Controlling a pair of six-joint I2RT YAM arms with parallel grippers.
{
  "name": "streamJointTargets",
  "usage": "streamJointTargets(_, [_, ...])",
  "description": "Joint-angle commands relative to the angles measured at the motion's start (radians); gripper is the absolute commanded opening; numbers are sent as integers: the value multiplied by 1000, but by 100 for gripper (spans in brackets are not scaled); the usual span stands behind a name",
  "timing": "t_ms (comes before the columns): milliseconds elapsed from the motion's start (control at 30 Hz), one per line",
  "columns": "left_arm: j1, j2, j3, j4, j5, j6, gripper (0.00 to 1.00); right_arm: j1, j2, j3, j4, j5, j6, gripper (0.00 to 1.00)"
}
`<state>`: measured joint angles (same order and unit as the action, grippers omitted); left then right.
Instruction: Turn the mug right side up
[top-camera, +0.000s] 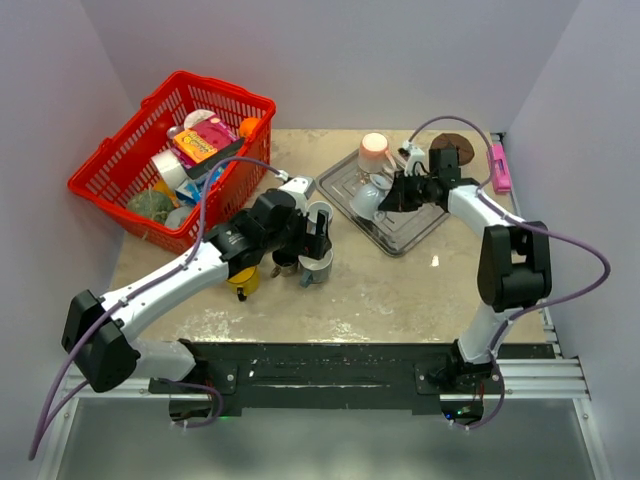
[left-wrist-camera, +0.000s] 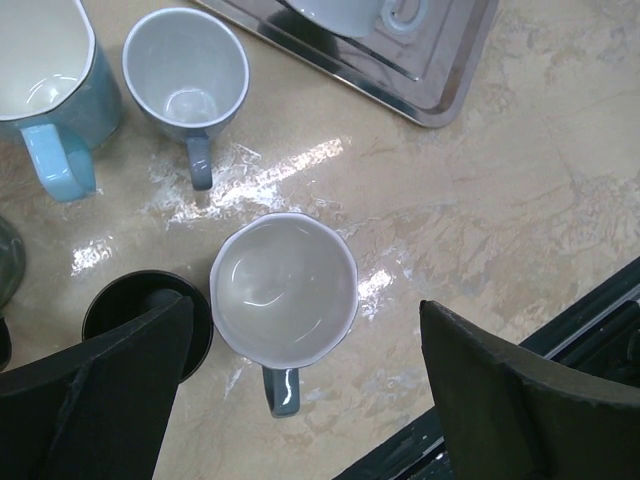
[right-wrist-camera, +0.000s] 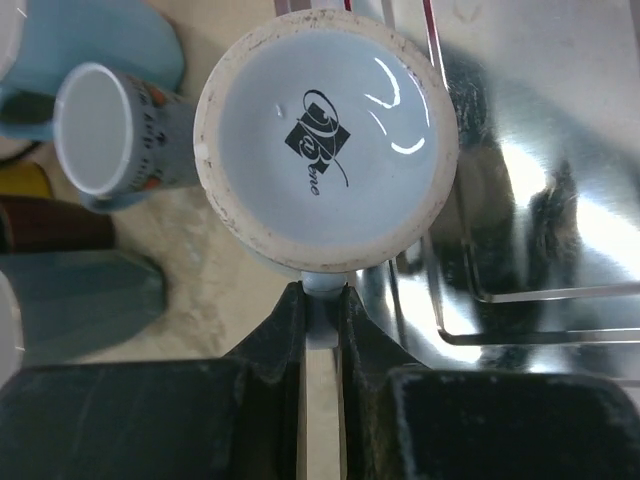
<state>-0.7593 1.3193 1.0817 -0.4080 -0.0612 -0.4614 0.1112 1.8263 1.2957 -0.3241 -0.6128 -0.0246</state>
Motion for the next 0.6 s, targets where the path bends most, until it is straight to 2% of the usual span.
streamJointTargets(0, [6,-46,3,78,40,-19,99,-1,-160,-58,313,-73,348,0])
streamJointTargets(133, [6,-52,4,116,57,-33,99,1,-261,-154,442,-67,521,0])
streamJointTargets(267, [6,-63,3,182,133,-55,99,4,-390,-248,641,-116,771,0])
streamJointTargets(367, [6,-123,-51,349,196,-81,99,25,-459,-314,810,-128,946,0])
streamJointTargets(400, [6,-161,-84,461,205,-91,99,34,-507,-323,842,-113,974,0])
streamJointTargets(567, [8,-221,-115,621,218,-141,99,125,-634,-345,881,-35,1064,0])
